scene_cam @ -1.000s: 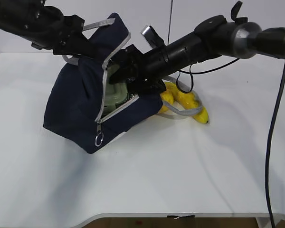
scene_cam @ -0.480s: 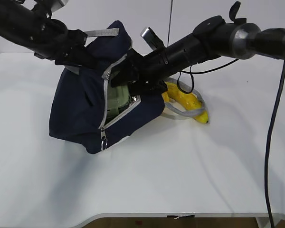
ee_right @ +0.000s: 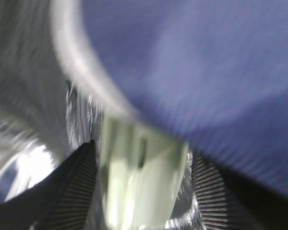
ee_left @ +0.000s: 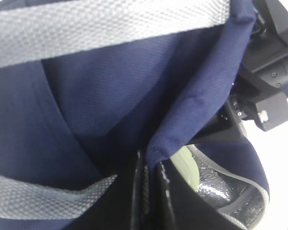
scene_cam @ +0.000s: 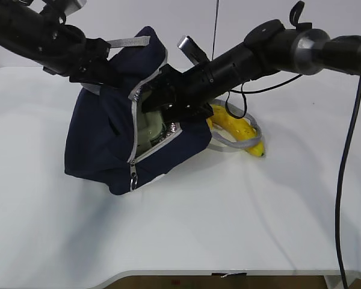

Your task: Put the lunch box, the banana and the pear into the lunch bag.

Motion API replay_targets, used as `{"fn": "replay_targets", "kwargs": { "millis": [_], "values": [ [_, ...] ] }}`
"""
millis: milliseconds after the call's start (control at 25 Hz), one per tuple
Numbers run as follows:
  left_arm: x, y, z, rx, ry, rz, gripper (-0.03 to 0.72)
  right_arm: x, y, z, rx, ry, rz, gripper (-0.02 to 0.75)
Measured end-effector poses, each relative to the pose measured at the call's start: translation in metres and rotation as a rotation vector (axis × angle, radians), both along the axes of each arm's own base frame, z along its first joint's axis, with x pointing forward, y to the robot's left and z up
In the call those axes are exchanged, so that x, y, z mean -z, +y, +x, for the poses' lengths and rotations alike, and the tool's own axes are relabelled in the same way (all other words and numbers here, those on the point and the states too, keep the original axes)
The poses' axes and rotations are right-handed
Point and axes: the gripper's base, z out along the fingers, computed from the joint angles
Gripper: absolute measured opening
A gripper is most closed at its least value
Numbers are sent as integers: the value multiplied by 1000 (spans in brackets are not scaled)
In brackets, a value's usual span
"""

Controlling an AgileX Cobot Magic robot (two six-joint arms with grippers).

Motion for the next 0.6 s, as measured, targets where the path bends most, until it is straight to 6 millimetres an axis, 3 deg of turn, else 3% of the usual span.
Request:
{"fn": "replay_targets", "kwargs": {
  "millis": [240,600],
  "values": [
    [0,0,0,1,0,2,18,-7,-1,-2,-42,5,10,496],
    [0,0,0,2,1,2,18,-41,-11,5,-105,-106,-180,505]
  ]
}}
